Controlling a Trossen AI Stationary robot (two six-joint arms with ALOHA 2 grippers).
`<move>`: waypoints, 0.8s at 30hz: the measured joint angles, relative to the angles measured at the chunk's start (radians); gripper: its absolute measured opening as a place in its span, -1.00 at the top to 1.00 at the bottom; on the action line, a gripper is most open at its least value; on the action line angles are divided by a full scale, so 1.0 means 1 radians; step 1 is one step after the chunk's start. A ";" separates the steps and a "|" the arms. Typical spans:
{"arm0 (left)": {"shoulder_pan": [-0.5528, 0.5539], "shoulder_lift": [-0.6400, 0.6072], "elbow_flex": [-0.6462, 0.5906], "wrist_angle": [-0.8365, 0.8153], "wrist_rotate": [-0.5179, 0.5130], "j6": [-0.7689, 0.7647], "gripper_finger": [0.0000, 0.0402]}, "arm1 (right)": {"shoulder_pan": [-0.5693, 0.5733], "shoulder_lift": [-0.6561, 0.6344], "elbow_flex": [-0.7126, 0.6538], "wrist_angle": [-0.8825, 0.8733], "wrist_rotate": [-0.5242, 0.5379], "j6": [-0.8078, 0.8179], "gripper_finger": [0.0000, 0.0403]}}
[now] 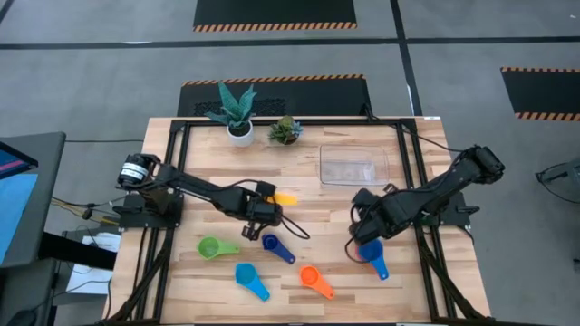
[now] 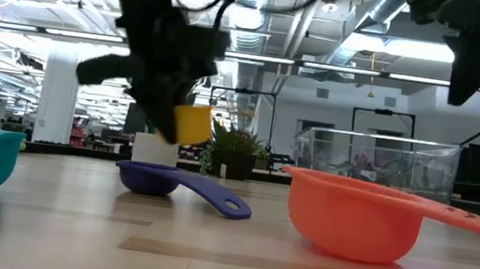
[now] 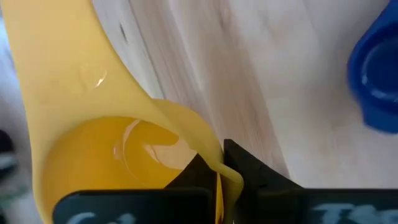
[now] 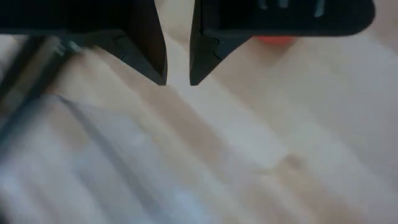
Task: Nest measuring cups in basket
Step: Stack the yellow nest measuring cup on the blue nest measuring cup
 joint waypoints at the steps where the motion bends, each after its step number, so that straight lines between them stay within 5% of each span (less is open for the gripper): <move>1: -0.007 0.000 0.015 0.000 -0.008 0.017 0.99 | 0.000 0.000 0.013 -0.055 0.012 0.054 0.54; 9: -0.023 0.000 0.150 0.083 -0.018 0.156 1.00 | 0.007 -0.088 0.076 -0.104 0.112 0.237 0.54; 14: -0.029 0.004 0.247 0.108 -0.142 0.194 1.00 | 0.056 -0.173 0.075 -0.018 0.169 0.270 0.54; 20: -0.045 0.006 0.286 0.148 -0.191 0.225 1.00 | 0.129 -0.287 0.075 0.308 0.337 0.154 0.54; 24: -0.049 0.006 0.286 0.176 -0.192 0.243 1.00 | 0.138 -0.315 0.075 0.500 0.353 0.013 0.54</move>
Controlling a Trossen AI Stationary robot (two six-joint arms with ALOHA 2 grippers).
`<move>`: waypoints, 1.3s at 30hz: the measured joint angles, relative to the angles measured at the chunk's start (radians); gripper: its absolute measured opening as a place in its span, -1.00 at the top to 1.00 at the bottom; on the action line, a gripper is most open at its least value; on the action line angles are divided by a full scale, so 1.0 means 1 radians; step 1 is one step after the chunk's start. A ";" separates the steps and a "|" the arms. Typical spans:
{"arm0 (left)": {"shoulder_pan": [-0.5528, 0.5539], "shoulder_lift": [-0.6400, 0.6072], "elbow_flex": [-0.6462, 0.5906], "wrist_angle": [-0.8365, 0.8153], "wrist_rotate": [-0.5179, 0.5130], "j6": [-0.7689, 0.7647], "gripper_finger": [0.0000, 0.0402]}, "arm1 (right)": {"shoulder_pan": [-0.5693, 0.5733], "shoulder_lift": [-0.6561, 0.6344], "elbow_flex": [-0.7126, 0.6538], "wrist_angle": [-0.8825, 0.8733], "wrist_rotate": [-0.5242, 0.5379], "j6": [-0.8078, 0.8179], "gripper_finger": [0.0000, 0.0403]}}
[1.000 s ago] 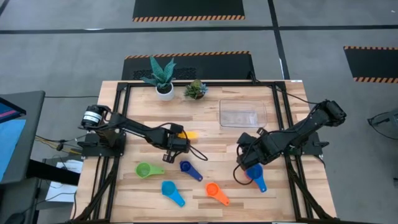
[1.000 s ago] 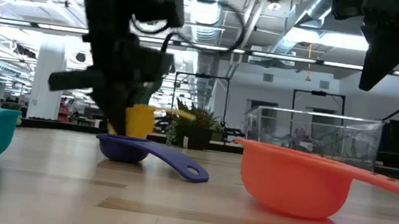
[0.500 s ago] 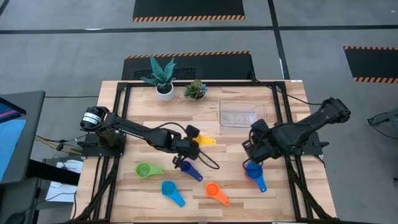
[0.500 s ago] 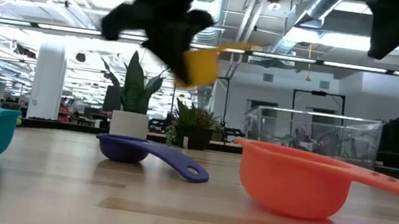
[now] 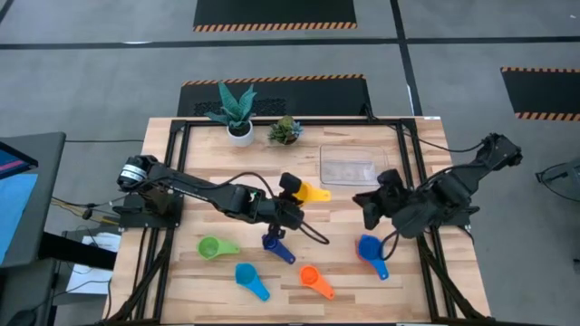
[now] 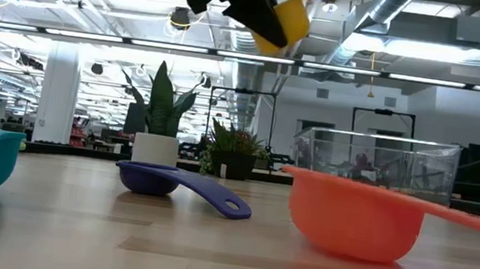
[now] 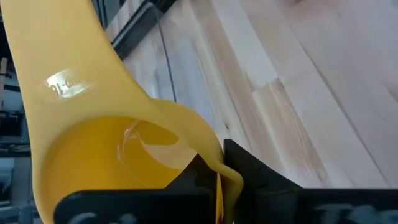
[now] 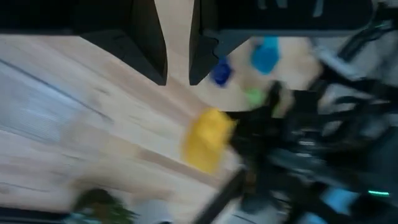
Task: Nest measuring cups in basket
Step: Stack the yellow nest measuring cup on the blue nest measuring cup
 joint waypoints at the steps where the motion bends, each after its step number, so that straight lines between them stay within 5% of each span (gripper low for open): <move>1: 0.000 0.000 0.000 0.004 0.000 0.000 1.00 | -0.003 0.002 0.000 0.035 -0.001 -0.026 0.54; 24: -0.029 0.000 0.000 0.142 -0.052 0.038 1.00 | -0.151 0.054 -0.001 0.296 -0.200 -0.248 0.54; 31: -0.035 0.000 0.000 0.120 -0.053 0.033 1.00 | -0.144 0.043 0.000 0.508 -0.205 -0.503 0.53; 39: -0.048 0.000 0.000 0.119 -0.060 0.033 1.00 | -0.150 0.055 0.000 0.381 -0.225 -0.455 0.30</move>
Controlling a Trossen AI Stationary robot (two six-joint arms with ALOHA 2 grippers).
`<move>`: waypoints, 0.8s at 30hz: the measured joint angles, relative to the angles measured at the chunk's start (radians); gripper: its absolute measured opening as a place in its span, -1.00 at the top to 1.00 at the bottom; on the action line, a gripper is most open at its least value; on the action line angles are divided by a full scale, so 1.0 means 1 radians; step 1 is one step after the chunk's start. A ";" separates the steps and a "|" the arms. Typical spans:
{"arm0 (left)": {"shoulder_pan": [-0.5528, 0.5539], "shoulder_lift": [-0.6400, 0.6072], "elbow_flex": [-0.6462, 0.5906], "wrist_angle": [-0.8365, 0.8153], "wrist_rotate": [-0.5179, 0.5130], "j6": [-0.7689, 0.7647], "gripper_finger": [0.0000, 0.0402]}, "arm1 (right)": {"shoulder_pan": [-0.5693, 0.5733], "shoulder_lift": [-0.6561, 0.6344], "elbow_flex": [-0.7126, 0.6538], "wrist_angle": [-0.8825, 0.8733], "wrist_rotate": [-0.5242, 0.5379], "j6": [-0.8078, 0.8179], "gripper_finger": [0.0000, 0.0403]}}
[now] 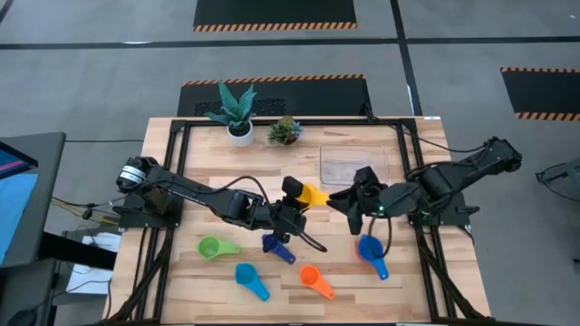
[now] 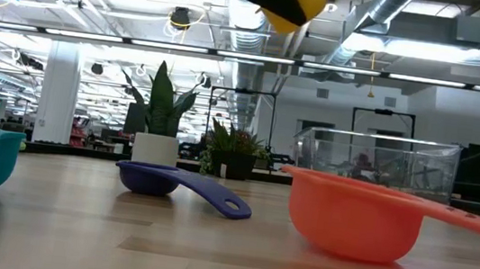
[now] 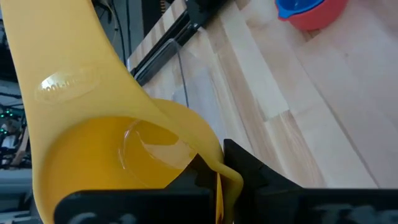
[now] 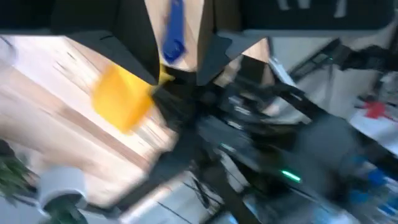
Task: Nest measuring cups in basket
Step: Stack the yellow nest measuring cup on the blue nest measuring cup
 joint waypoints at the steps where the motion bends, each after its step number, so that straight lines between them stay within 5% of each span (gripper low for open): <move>1: -0.003 0.000 0.000 0.000 0.000 0.000 1.00 | -0.003 0.001 -0.001 -0.017 0.000 0.012 0.25; 12: -0.020 0.000 0.000 0.012 -0.060 0.029 1.00 | -0.026 0.001 -0.001 -0.030 -0.055 0.028 -0.09; 24: -0.019 0.000 0.042 0.036 -0.077 0.065 1.00 | -0.028 0.015 -0.001 -0.011 -0.064 0.061 0.06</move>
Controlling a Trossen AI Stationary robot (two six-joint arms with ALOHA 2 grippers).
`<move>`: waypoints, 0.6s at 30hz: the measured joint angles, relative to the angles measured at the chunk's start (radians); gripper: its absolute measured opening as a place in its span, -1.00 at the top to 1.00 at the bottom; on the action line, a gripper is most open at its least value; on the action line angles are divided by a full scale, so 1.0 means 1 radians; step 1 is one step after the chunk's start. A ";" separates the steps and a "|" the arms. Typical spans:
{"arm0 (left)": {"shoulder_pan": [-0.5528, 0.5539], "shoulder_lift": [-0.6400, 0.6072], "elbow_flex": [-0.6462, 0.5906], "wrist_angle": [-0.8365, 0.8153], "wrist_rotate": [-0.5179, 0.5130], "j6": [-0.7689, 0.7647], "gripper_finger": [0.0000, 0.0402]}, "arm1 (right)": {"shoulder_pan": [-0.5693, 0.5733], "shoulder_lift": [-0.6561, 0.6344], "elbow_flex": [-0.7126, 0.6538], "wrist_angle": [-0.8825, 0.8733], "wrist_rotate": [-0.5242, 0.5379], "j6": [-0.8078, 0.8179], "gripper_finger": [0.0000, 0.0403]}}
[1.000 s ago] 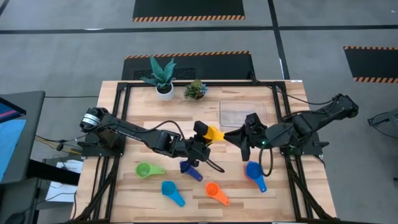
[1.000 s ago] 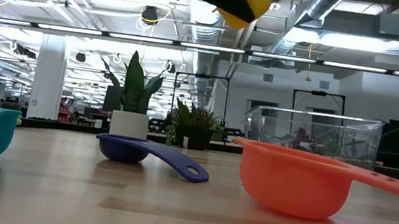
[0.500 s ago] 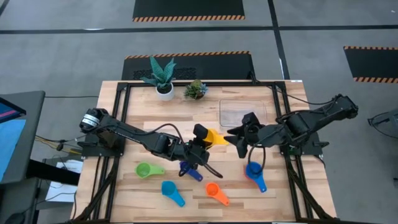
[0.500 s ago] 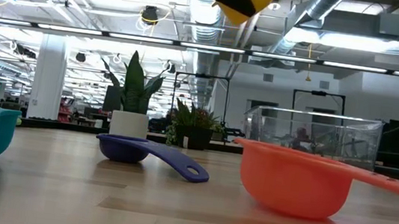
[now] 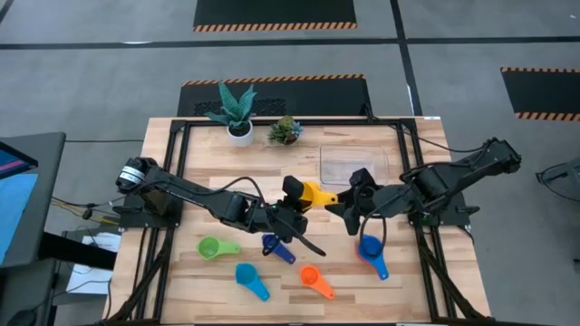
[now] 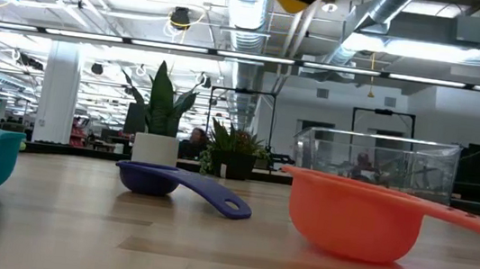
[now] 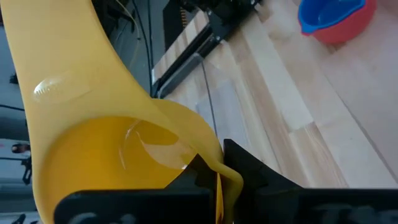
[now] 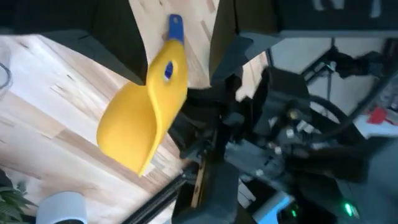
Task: Nest measuring cups in basket
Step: Stack the yellow nest measuring cup on the blue nest measuring cup
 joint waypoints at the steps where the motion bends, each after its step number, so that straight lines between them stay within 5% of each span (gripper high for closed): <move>1: 0.000 0.000 0.003 0.002 0.002 0.000 1.00 | 0.000 0.000 0.000 0.002 0.000 0.000 0.10; 18: 0.000 0.000 0.004 -0.002 0.007 -0.013 1.00 | -0.044 0.000 0.000 0.030 -0.009 0.027 0.60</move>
